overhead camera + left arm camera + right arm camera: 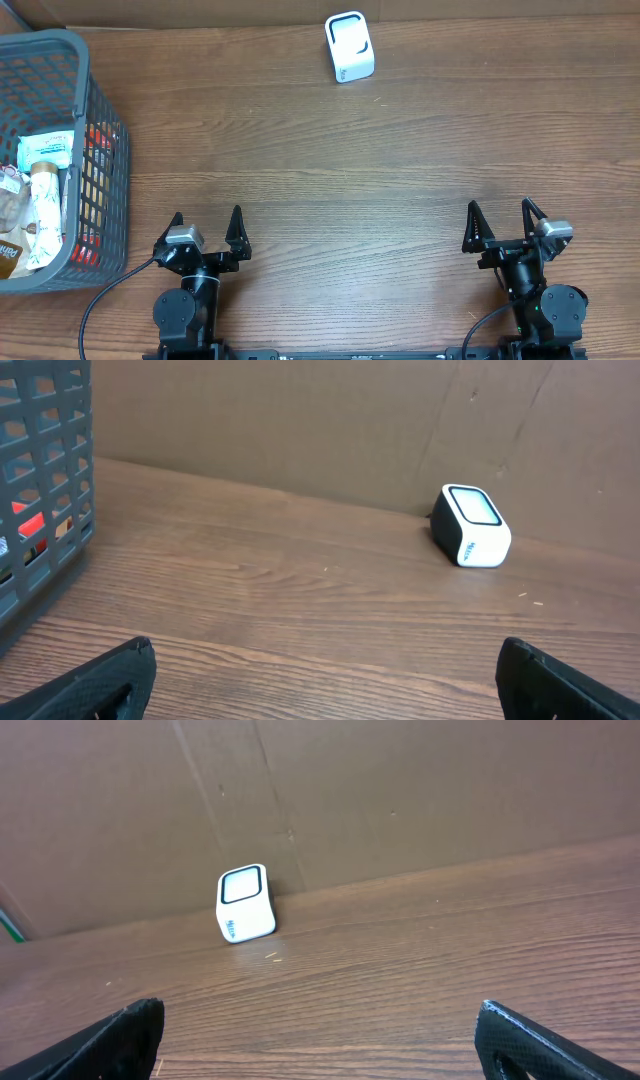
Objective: Scan the item barcode
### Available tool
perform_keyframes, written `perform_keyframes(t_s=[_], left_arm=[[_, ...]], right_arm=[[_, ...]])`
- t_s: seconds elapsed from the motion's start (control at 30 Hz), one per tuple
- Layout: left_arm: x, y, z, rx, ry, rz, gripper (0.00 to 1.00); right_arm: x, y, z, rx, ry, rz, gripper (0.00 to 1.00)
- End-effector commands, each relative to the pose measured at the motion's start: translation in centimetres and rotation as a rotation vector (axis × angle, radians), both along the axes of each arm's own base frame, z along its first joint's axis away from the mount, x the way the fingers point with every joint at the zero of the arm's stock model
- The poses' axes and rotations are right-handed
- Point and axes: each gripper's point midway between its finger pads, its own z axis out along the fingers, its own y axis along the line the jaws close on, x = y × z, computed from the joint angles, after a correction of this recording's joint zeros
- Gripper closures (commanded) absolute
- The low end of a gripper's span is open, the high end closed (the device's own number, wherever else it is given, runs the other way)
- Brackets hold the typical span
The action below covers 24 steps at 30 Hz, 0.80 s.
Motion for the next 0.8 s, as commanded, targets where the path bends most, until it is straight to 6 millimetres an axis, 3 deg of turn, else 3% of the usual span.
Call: perform_keyframes(t_s=[0.0,0.77], left_arm=[[-0.04,0.12,0.06,0.022,-0.007,0.004,0.01],[-0.05,0.26,0.05,0.023,-0.007,0.012,0.01]], right_arm=[[-0.01,0.07,-0.12,0.003,-0.006,0.001,0.00],[0.01,-0.11,-0.15,0.000,-0.005,-0.010,0.00]])
